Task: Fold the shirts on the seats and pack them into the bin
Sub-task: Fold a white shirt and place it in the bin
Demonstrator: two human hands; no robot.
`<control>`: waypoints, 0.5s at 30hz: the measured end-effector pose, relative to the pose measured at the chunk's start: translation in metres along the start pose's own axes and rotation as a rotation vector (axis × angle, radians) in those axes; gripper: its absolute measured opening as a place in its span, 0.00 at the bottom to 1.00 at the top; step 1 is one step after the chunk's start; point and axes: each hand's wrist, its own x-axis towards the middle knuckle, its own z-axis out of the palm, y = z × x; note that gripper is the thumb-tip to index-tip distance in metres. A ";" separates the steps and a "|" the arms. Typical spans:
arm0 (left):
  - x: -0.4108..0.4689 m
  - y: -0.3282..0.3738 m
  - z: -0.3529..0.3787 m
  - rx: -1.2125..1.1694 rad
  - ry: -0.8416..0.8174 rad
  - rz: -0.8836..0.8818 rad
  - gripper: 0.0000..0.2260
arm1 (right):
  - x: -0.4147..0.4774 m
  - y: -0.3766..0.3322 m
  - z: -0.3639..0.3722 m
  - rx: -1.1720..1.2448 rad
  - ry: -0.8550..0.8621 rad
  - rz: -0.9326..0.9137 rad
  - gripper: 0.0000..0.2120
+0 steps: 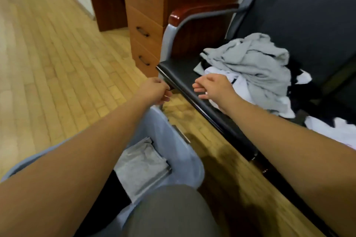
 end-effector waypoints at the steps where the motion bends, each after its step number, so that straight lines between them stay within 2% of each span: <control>1: -0.001 0.018 0.020 0.015 -0.037 0.019 0.06 | -0.005 0.001 -0.026 -0.021 0.055 -0.002 0.08; 7: -0.020 0.086 0.138 0.191 -0.337 0.139 0.04 | -0.043 0.036 -0.168 -0.164 0.306 0.055 0.09; 10: -0.028 0.099 0.193 0.318 -0.478 0.193 0.04 | -0.073 0.063 -0.225 -0.288 0.388 0.081 0.09; 13: -0.044 0.103 0.249 0.350 -0.581 0.248 0.06 | -0.110 0.093 -0.273 -0.471 0.490 0.129 0.09; 15: -0.058 0.094 0.285 0.381 -0.649 0.278 0.07 | -0.134 0.111 -0.297 -0.558 0.524 0.223 0.04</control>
